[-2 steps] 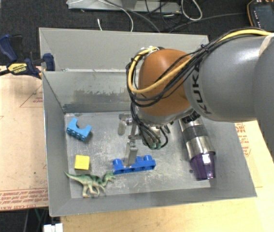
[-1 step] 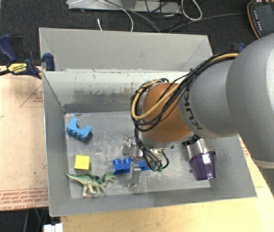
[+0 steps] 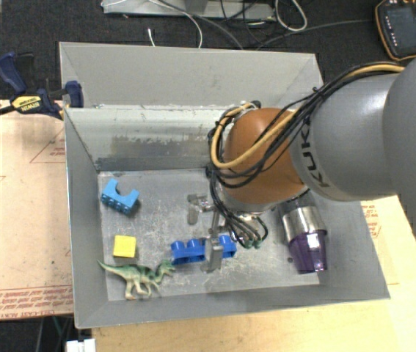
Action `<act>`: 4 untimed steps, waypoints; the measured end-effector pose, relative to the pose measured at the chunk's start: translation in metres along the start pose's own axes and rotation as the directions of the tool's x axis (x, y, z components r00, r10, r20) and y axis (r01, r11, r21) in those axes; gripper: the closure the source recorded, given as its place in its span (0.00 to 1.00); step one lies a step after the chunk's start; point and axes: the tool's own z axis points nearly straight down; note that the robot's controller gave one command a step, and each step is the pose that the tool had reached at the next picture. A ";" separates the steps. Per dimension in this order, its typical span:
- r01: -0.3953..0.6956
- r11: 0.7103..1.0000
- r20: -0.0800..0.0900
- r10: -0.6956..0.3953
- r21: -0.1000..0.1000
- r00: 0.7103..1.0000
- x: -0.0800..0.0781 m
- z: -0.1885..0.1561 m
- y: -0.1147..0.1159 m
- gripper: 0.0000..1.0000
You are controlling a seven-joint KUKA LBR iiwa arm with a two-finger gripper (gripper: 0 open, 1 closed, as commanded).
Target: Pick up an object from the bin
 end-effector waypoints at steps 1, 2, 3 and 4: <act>-0.108 0.994 -0.020 0.108 0.004 0.994 0.001 0.049 -0.002 0.00; -0.032 0.999 0.001 0.032 -0.001 0.999 0.012 0.053 -0.003 0.00; -0.099 0.995 -0.016 0.099 0.001 0.995 0.001 0.050 -0.001 1.00; -0.100 0.995 -0.016 0.100 0.001 0.995 0.002 0.050 -0.001 1.00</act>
Offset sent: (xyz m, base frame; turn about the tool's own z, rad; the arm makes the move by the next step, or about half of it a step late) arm -0.0112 -0.0053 -0.0534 0.0309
